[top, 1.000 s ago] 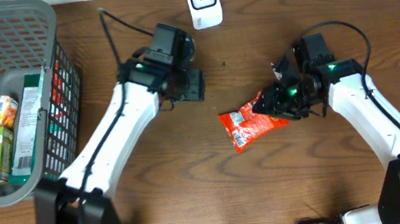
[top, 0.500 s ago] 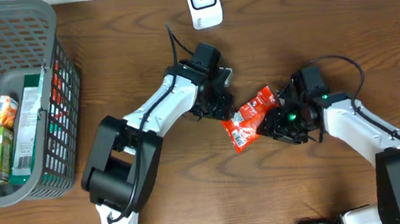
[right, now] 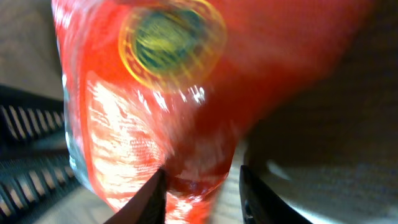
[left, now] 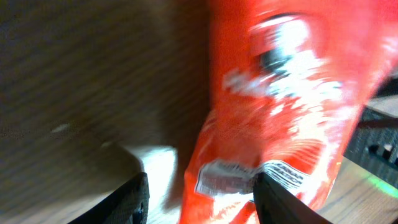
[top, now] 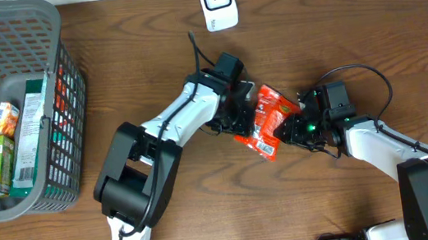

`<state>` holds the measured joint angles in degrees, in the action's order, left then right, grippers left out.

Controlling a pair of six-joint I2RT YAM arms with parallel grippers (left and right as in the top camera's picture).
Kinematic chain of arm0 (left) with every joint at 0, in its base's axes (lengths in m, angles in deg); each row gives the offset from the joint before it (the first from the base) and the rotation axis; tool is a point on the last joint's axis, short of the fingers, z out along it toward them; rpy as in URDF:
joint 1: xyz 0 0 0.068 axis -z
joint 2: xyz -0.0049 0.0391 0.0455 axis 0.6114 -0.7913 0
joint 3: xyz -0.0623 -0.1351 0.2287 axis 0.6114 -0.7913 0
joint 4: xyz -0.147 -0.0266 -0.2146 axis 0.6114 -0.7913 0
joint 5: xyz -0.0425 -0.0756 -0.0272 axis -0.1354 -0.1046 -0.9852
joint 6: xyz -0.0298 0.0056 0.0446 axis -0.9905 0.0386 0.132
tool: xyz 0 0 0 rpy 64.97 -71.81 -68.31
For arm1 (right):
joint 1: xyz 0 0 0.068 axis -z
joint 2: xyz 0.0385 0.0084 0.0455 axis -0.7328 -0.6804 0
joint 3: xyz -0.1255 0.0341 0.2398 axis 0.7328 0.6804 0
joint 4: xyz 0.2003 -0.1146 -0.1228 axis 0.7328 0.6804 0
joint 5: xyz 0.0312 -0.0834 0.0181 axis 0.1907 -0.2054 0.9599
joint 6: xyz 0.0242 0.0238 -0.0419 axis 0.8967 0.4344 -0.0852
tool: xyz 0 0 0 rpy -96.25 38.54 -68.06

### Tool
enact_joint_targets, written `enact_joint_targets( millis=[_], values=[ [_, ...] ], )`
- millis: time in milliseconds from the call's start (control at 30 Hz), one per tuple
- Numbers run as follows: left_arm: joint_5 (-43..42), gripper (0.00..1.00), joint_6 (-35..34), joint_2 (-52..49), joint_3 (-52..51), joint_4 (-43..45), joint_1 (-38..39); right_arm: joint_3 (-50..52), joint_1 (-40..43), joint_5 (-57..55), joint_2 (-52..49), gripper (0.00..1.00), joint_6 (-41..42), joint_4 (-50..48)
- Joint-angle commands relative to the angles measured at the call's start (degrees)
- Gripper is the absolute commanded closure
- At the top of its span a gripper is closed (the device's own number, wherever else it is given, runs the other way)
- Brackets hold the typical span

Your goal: Scan the item barcode

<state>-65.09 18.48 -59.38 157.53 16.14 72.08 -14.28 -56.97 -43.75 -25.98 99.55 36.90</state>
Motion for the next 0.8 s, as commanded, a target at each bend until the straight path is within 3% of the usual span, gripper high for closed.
enact_joint_targets(
  millis=[0, 133, 367, 533, 767],
  values=[
    [-0.8, 0.44, 0.7, -0.6, -0.7, 1.2, 1.5, 0.5, -0.1, -2.3, 0.0, 0.61, 0.4, -0.5],
    [-0.7, 0.44, 0.5, -0.6, -0.7, 2.0, 1.6, 0.5, 0.8, -2.1, 0.0, 0.57, -2.2, -0.4],
    [2.7, 0.44, -0.4, -0.6, -0.7, 3.0, 1.6, 0.0, 6.0, 11.1, 0.0, 0.50, -11.6, -3.4],
    [2.7, 0.44, -0.4, -0.6, -0.7, 3.2, 1.6, 0.0, 9.4, 10.7, 0.0, 0.47, -13.5, -4.1],
    [2.7, 0.44, -0.5, -0.6, -0.7, 3.8, 2.1, 0.1, 7.3, 8.3, -0.8, 0.45, -14.7, -2.8]
  ],
)
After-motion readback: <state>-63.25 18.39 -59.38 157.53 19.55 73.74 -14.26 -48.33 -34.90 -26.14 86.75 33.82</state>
